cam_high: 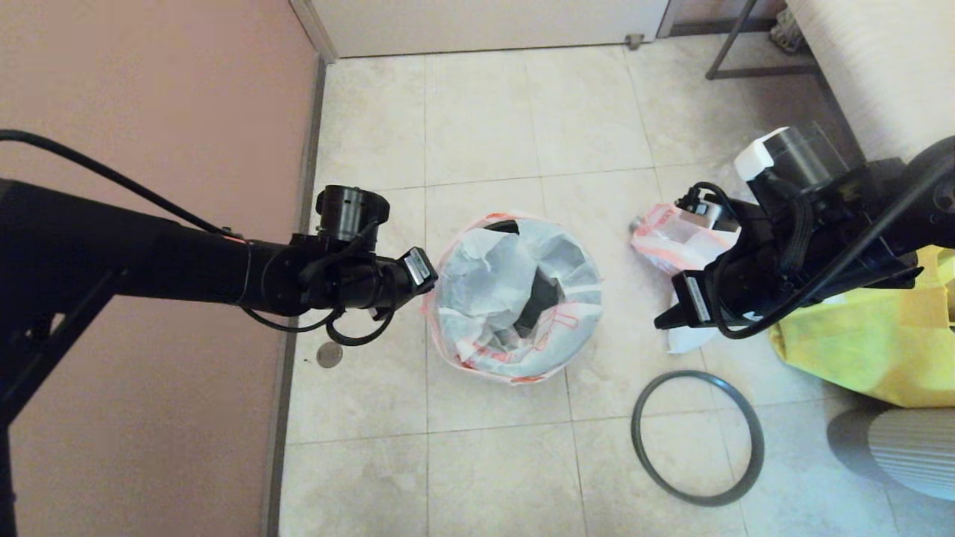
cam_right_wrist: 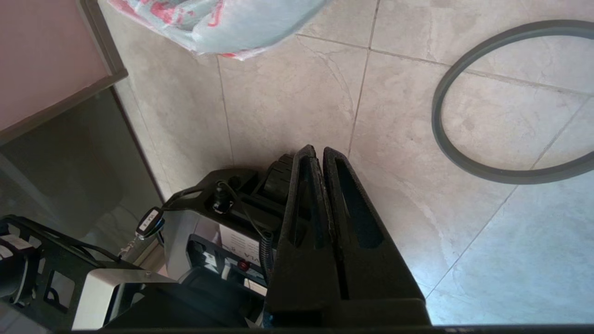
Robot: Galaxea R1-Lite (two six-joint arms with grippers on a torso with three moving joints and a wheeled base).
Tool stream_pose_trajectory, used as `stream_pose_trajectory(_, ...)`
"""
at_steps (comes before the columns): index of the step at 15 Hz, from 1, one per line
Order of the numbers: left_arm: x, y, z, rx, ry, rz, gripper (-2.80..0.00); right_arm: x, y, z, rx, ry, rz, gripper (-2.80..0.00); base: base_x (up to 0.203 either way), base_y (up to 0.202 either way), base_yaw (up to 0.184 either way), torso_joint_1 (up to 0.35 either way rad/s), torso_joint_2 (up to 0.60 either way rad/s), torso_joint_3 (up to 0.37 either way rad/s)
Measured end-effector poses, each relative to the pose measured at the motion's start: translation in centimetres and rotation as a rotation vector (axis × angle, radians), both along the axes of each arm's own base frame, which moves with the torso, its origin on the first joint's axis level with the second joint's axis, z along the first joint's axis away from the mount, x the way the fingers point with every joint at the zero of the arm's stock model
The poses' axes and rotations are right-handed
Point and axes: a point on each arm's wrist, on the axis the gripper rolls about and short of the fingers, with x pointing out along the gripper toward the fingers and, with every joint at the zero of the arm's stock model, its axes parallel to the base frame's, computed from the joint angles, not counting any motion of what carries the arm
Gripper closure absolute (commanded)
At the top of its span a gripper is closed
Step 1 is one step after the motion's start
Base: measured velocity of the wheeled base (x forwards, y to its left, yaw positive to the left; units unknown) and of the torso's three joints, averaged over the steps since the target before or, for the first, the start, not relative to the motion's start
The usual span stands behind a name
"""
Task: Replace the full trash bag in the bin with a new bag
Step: Put the new garbage bag on the trash can
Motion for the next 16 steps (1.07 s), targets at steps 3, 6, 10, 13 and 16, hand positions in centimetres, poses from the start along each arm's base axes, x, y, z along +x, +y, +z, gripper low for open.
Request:
stream_pose_trajectory(3,0.2,0.0,-0.4,0.003,0.005,0.002,0.00,0.0,0.0,0.0,0.000,0.001,0.001,0.00,0.000,0.000,0.000,0.000,0.00,0.000)
stream_pose_trajectory(6,0.6,-0.1,-1.1,0.011,0.016,0.005,0.00,0.0,0.0,0.0,0.001,0.000,0.000,0.00,0.000,0.000,0.000,0.000,0.00,0.000)
stream_pose_trajectory(10,1.5,-0.2,-3.3,0.033,0.065,0.019,0.00,0.3,0.5,0.4,0.019,-0.048,0.013,0.00,0.000,0.000,0.000,0.000,0.00,0.000)
stream_pose_trajectory(13,1.4,0.4,-6.1,0.063,0.138,0.041,0.00,1.2,2.0,1.6,0.060,-0.153,0.039,0.00,0.000,0.000,0.000,0.000,0.00,0.000)
stream_pose_trajectory(16,1.1,0.6,-7.9,0.074,0.160,0.047,0.00,2.4,4.4,2.5,0.055,-0.217,0.046,0.00,0.000,0.000,0.000,0.000,0.00,0.000)
